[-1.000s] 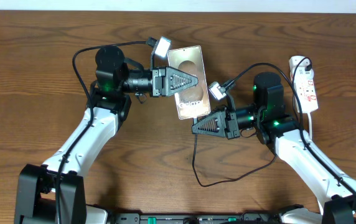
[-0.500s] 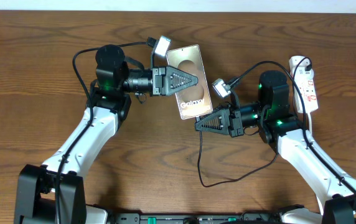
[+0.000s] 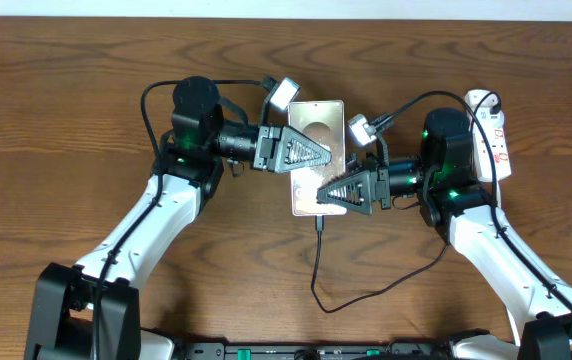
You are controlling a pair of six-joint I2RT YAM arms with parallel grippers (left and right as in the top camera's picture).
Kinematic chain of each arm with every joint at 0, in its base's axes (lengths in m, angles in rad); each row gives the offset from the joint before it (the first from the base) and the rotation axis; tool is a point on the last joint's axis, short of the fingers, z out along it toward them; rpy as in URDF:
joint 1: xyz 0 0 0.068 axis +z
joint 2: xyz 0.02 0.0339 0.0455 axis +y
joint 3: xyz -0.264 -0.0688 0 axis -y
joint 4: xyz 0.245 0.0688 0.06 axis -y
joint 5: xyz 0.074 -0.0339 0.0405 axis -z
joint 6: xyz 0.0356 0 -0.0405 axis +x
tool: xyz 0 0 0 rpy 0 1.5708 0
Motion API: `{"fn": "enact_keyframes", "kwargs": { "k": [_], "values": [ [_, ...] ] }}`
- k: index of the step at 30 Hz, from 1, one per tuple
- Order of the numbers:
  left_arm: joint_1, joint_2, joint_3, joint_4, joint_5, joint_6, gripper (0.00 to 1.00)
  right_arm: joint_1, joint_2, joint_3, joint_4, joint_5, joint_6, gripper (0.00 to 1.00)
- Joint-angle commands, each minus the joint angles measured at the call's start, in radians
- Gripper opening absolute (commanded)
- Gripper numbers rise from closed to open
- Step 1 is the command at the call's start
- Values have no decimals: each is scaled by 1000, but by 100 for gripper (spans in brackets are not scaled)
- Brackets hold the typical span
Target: Plug charger to phone and switch on socket
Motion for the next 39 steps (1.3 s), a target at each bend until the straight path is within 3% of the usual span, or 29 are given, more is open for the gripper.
{"fn": "enact_keyframes", "kwargs": {
  "k": [1, 2, 5, 8, 12, 13, 14, 18, 21, 32, 39],
  "values": [
    [7, -11, 0, 10, 34, 6, 7, -5, -3, 18, 2, 13, -2, 82],
    [7, -11, 0, 10, 31, 6, 7, -5, -3, 18, 2, 12, -2, 79],
    [7, -11, 0, 10, 26, 6, 7, -5, -3, 18, 2, 13, -2, 55],
    [7, -11, 0, 10, 27, 6, 7, -5, -3, 18, 4, 17, -2, 49],
    [7, -11, 0, 10, 26, 7, 7, -5, -3, 18, 44, 18, -2, 20],
    [7, -11, 0, 10, 26, 11, 8, -5, -3, 18, 55, 19, -2, 9],
    [7, -11, 0, 10, 26, 21, 17, -5, -3, 18, 60, 23, -2, 1],
    [8, -11, 0, 10, 2, 45, 67, -5, -3, 18, 60, 59, 3, 1],
    [25, -11, 0, 10, -45, 82, 91, -5, -3, 18, 46, 102, 6, 1],
    [180, -11, 0, 9, -150, 213, 92, -5, 27, 18, -333, 539, -92, 1],
    [199, -11, 0, 9, -150, 213, 93, -3, 148, 18, -390, 644, -126, 5]
  ]
}}
